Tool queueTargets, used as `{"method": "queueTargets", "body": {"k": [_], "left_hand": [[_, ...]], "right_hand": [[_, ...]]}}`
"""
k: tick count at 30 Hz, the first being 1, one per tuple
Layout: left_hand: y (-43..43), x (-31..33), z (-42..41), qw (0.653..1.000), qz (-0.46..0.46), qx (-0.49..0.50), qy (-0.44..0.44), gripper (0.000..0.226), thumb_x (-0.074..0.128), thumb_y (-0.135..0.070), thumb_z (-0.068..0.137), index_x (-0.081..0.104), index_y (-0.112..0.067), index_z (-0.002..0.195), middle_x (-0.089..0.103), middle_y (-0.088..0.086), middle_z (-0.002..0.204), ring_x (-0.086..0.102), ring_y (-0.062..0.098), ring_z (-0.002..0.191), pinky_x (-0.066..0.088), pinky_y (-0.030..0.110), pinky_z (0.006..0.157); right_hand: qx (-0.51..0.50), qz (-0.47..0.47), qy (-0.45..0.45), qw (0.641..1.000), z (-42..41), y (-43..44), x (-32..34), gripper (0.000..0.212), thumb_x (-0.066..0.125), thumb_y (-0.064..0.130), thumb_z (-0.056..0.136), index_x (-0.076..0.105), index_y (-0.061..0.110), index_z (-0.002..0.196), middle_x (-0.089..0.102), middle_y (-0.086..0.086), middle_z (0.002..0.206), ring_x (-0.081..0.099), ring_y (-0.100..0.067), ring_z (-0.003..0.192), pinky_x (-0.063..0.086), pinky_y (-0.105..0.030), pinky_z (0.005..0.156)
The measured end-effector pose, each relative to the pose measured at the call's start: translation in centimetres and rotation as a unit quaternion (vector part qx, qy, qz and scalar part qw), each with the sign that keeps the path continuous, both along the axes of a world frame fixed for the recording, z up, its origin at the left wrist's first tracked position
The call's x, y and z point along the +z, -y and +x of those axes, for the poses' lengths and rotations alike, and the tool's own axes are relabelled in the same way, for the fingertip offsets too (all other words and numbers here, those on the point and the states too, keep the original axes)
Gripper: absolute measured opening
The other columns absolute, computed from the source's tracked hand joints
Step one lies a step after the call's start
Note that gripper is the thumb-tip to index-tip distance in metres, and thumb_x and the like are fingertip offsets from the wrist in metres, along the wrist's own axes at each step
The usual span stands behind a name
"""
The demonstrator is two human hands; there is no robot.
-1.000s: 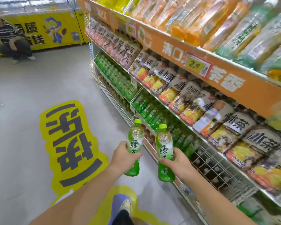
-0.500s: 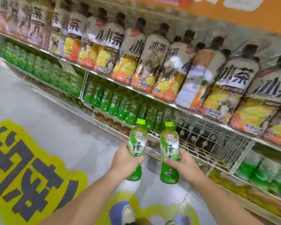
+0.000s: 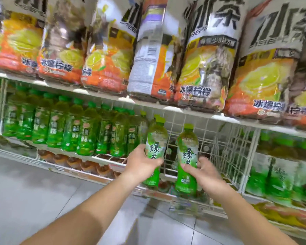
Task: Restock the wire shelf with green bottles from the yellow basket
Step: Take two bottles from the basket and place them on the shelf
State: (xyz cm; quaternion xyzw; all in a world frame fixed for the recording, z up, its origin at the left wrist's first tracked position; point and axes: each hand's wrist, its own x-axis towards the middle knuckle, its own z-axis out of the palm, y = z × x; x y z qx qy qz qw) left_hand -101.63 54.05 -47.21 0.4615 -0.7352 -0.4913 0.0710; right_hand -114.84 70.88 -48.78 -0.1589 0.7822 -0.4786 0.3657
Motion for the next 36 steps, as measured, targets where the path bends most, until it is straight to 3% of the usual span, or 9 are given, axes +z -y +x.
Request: {"method": "queueTargets", "body": {"k": [4, 8, 11, 13, 17, 23, 29, 33, 36], "left_hand": [[1.8, -2.9, -4.6, 0.999, -0.017, -0.024, -0.019, 0.027, 0.086, -0.03, 0.074, 0.07, -0.017, 0.091, 0.078, 0.003, 0.09, 0.069, 0.014, 0.078, 0.052, 0.023, 0.07], [2.8, -6.5, -8.4, 0.996, -0.066, -0.032, -0.051, 0.038, 0.087, -0.037, 0.067, 0.071, -0.014, 0.093, 0.077, 0.005, 0.089, 0.073, 0.023, 0.082, 0.057, 0.032, 0.072], [3.4, -8.8, -10.7, 0.994, -0.092, -0.014, -0.049, 0.039, 0.087, -0.041, 0.064, 0.071, -0.011, 0.084, 0.076, 0.006, 0.083, 0.072, 0.024, 0.081, 0.06, 0.039, 0.074], [3.7, -9.8, -11.5, 0.993, -0.11, -0.011, -0.045, 0.029, 0.086, -0.038, 0.069, 0.067, -0.017, 0.074, 0.071, 0.0, 0.073, 0.069, 0.021, 0.074, 0.058, 0.033, 0.069], [4.2, -12.3, -11.8, 0.99, -0.13, -0.027, -0.051, 0.033, 0.079, -0.03, 0.082, 0.05, -0.026, 0.066, 0.059, -0.008, 0.067, 0.059, 0.011, 0.063, 0.047, 0.023, 0.061], [4.7, -14.0, -12.0, 0.988, -0.145, -0.041, -0.016, 0.032, 0.072, -0.039, 0.087, 0.046, -0.026, 0.074, 0.059, -0.007, 0.075, 0.055, 0.006, 0.063, 0.039, 0.023, 0.047], [4.2, -14.1, -13.0, 0.988, -0.149, -0.051, -0.006, 0.033, 0.072, -0.037, 0.086, 0.046, -0.022, 0.073, 0.057, -0.004, 0.067, 0.056, 0.012, 0.055, 0.052, 0.028, 0.052], [3.5, -14.4, -13.9, 0.99, -0.132, -0.045, -0.023, 0.033, 0.078, -0.029, 0.083, 0.051, -0.014, 0.071, 0.058, 0.005, 0.071, 0.052, 0.015, 0.053, 0.046, 0.029, 0.048], [3.3, -14.7, -14.2, 0.985, -0.162, -0.061, -0.013, 0.036, 0.078, -0.034, 0.084, 0.05, -0.013, 0.076, 0.054, 0.009, 0.1, 0.049, 0.01, 0.065, 0.043, 0.027, 0.061]], "right_hand": [[-0.046, -0.035, -0.012, 0.998, -3.6, 1.5, -2.9, 0.031, 0.081, 0.019, 0.08, 0.064, 0.022, 0.106, 0.075, 0.008, 0.094, 0.072, -0.005, 0.08, 0.056, -0.018, 0.066], [-0.032, -0.034, -0.073, 0.996, -6.9, 3.6, -6.4, 0.073, 0.082, 0.065, 0.058, 0.062, 0.032, 0.12, 0.072, 0.01, 0.114, 0.07, -0.011, 0.099, 0.056, -0.039, 0.089], [0.001, -0.04, -0.132, 0.99, -8.5, 5.4, -7.5, 0.033, 0.082, 0.049, 0.07, 0.068, 0.033, 0.095, 0.074, 0.013, 0.097, 0.071, -0.01, 0.09, 0.056, -0.037, 0.086], [0.0, -0.053, -0.153, 0.987, -8.9, 6.2, -8.8, 0.021, 0.08, 0.039, 0.078, 0.066, 0.034, 0.092, 0.072, 0.017, 0.093, 0.069, -0.005, 0.087, 0.055, -0.031, 0.081], [-0.03, -0.085, -0.135, 0.987, -9.4, 7.3, -12.2, 0.027, 0.08, 0.032, 0.08, 0.066, 0.028, 0.102, 0.073, 0.012, 0.097, 0.069, -0.005, 0.087, 0.054, -0.027, 0.075], [-0.033, -0.1, -0.105, 0.989, -9.9, 7.6, -14.1, 0.015, 0.077, 0.018, 0.084, 0.066, 0.026, 0.09, 0.074, 0.007, 0.09, 0.072, -0.008, 0.081, 0.056, -0.03, 0.075], [-0.03, -0.086, -0.093, 0.991, -10.5, 7.8, -14.7, 0.015, 0.075, 0.019, 0.086, 0.069, 0.02, 0.1, 0.076, 0.004, 0.092, 0.073, -0.007, 0.077, 0.054, -0.018, 0.06], [-0.022, -0.076, -0.088, 0.993, -10.7, 8.3, -15.3, 0.014, 0.073, 0.022, 0.088, 0.071, 0.021, 0.102, 0.077, 0.004, 0.097, 0.073, -0.009, 0.084, 0.057, -0.027, 0.074], [-0.022, -0.062, -0.099, 0.993, -11.2, 8.4, -16.0, 0.012, 0.072, 0.022, 0.087, 0.072, 0.022, 0.099, 0.076, 0.006, 0.094, 0.073, -0.011, 0.086, 0.057, -0.038, 0.086]]}}
